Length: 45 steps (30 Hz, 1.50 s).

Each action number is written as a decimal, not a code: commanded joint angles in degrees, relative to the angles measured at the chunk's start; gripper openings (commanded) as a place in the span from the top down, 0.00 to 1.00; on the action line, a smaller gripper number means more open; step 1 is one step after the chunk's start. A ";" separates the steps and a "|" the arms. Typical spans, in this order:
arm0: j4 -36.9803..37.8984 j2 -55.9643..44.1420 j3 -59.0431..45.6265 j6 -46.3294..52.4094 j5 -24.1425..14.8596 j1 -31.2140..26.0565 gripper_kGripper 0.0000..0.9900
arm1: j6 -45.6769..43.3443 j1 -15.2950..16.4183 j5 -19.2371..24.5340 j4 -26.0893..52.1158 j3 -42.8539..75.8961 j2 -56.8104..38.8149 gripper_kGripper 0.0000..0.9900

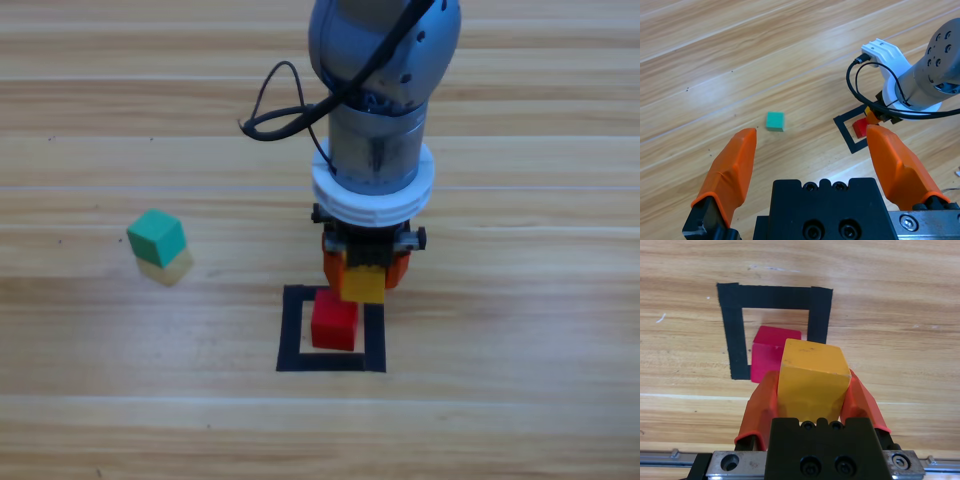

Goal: Stack the blocks in the rectangular block: red at the bottom, yellow in the middle, green on top

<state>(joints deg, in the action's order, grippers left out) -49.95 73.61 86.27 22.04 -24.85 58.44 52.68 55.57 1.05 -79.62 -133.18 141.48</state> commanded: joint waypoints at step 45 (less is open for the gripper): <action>4.25 0.83 -7.61 1.25 2.97 -4.21 0.04 | 1.29 3.76 -0.61 -0.54 -3.40 6.62 1.00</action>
<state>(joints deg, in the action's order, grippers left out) -47.12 73.69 79.89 22.47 -22.37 55.37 53.57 57.72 0.91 -79.62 -136.72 144.81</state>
